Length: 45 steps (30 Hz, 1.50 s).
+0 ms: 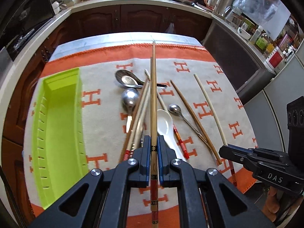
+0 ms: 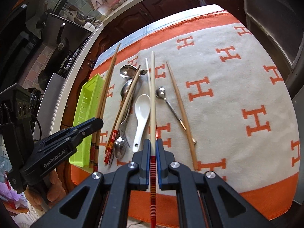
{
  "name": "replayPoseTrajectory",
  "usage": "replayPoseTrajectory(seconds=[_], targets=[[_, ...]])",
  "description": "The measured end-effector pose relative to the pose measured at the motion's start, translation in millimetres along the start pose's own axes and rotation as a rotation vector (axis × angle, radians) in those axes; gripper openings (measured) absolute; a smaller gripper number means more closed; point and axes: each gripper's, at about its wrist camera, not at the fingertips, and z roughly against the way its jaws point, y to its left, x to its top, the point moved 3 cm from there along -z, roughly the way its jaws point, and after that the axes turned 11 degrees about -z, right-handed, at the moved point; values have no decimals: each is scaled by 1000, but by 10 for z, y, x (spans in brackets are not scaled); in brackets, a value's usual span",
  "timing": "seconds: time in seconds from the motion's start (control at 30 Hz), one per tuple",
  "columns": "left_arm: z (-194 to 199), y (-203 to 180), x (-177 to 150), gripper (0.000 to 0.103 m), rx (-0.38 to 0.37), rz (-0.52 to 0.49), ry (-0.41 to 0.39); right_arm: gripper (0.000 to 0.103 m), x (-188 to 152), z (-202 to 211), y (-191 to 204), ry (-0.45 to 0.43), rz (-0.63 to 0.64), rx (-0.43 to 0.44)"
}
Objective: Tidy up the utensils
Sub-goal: 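Carry both chopsticks over the green tray and open both tools to drop them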
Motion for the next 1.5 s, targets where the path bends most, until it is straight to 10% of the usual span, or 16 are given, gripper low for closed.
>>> replayPoseTrajectory(seconds=[0.3,0.67,1.23,1.5], targets=[[465,859,-142,4,145,128,-84,6,-11,-195,832,76,163,40],[148,1545,-529,4,199,279,-34,6,3,-760,1729,168,218,67],[-2,1796,-681,6,153,287,2,6,-3,-1492,1944,222,116,9],[98,1853,-699,41,173,296,-21,8,-11,-1621,1997,227,116,-22]])
